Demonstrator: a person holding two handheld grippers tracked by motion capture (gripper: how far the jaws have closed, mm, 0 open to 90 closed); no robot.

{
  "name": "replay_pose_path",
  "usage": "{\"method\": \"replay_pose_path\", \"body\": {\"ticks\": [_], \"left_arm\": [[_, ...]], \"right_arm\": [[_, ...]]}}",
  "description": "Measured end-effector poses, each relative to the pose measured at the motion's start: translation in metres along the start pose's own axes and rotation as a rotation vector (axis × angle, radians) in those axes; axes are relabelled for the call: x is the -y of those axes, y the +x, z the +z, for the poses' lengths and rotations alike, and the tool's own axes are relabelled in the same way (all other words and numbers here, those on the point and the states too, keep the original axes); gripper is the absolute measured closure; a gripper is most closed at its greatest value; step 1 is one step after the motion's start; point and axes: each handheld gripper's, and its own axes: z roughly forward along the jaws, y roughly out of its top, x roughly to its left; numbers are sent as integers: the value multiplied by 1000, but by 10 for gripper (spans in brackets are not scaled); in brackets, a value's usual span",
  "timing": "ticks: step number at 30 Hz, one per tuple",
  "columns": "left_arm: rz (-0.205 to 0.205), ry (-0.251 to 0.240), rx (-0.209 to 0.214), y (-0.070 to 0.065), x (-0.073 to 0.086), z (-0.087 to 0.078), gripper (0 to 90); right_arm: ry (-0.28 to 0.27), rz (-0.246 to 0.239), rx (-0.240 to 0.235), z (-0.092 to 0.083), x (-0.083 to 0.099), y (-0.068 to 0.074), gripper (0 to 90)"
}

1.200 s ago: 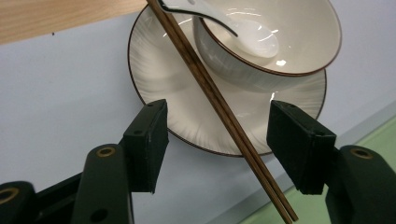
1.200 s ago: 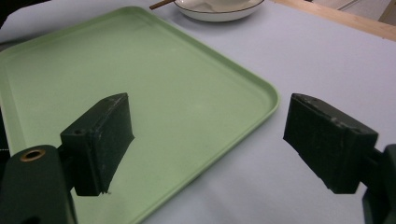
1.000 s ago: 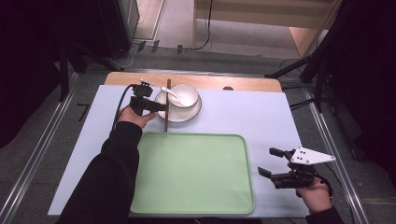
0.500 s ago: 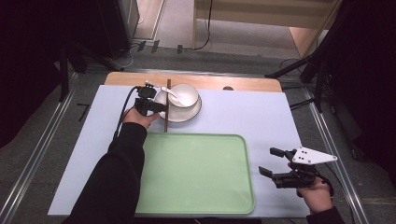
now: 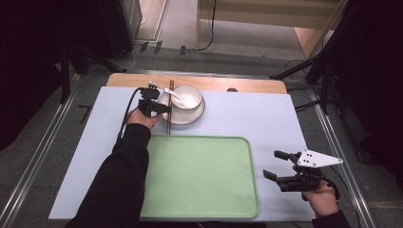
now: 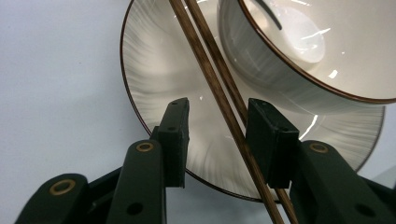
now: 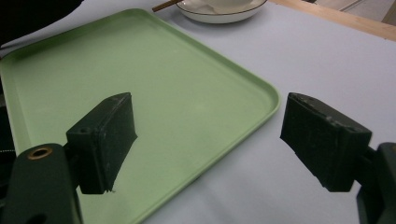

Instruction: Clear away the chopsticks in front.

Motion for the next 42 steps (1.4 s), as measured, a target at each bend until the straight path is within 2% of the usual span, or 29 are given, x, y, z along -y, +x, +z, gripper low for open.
{"method": "replay_pose_path", "body": {"ticks": [3, 8, 10, 14, 16, 25, 27, 30, 38, 42], "left_arm": [[-52, 3, 10, 3, -1, 6, 654], [-93, 6, 3, 4, 0, 12, 727], [-130, 5, -2, 4, 0, 15, 754], [-155, -2, -23, 2, -1, 17, 800], [-184, -4, -20, 3, -1, 17, 816], [-216, -10, -40, -2, -2, 19, 854], [-232, -16, -31, -1, -2, 19, 856], [-235, -20, -21, 0, -2, 16, 857], [-239, -45, 4, 8, -5, -3, 858], [-229, -49, 3, 18, -3, -23, 857]], "right_arm": [[2, -3, -3, 0, 0, 0, 184], [-1, 0, -7, 1, 0, 0, 184], [-1, 0, -9, 0, 0, 0, 184], [-2, 3, -9, 0, 0, 0, 184], [-5, 3, -7, 0, 0, 0, 184], [-6, 1, -9, 0, 0, 0, 184], [-6, 2, -7, 0, 0, 0, 184], [-7, 2, -9, -1, 0, -1, 184], [-6, 1, -6, 0, 0, 0, 184], [-6, 1, -7, -1, 0, 0, 183]]}}
